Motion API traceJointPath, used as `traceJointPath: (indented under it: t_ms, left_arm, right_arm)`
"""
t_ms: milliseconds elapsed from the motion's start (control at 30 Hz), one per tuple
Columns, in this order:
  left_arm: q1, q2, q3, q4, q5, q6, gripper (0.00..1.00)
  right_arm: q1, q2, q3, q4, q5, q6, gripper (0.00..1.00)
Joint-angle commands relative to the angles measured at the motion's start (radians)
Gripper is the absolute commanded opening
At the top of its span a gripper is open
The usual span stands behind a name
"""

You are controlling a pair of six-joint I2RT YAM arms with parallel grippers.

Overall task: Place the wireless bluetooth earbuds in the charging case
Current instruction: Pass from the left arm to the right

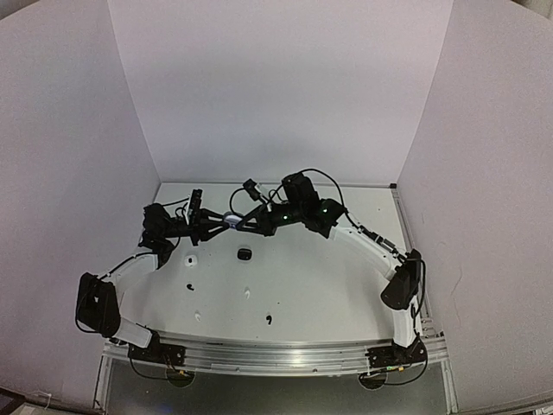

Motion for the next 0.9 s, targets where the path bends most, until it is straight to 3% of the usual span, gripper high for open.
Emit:
traceJointPath:
  t_ms: [0,233,300,600,767,867]
  left_arm:
    - [-0.011,0.01,0.039,0.027,0.005,0.06,0.0]
    - [-0.011,0.012,0.037,0.021,0.005,0.065,0.0]
    - [-0.011,0.012,0.034,0.02,0.0,0.063,0.05]
    - [-0.008,-0.006,0.011,-0.041,-0.051,0.123,0.98]
    - [0.015,-0.027,-0.006,-0.143,-0.071,0.199,0.99]
    - [0.034,-0.04,-0.01,-0.217,-0.088,0.256,1.0]
  right_arm:
    - [0.006,-0.018,0.024,0.036,0.001,0.026,0.0]
    - [-0.003,-0.035,0.011,0.034,0.001,0.007,0.0]
    - [-0.004,-0.034,0.012,0.034,-0.001,0.003,0.0]
    - [-0.045,-0.089,-0.084,0.031,-0.002,-0.007,0.0]
    - [-0.116,-0.157,-0.206,-0.003,-0.022,-0.013,0.0]
    - [-0.196,-0.188,-0.305,-0.112,-0.041,-0.059,0.0]
